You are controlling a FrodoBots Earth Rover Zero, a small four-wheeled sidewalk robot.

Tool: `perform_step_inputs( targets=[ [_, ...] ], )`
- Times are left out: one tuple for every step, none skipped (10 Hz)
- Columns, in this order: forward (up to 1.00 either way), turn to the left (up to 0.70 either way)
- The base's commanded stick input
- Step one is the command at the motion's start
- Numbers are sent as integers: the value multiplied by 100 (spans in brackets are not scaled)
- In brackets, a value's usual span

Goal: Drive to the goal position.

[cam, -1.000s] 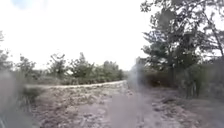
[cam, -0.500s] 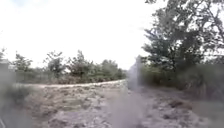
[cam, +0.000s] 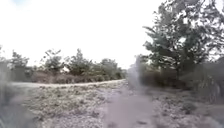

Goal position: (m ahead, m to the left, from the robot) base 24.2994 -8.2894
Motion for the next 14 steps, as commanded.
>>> perform_step_inputs(
  targets=[
    [59,1],
    [59,1],
    [59,1],
    [59,1],
    [59,1],
    [59,1],
    [59,1],
    [59,1],
    [59,1],
    [59,1],
    [59,1],
    [59,1],
    [59,1],
    [59,1]
  ],
)
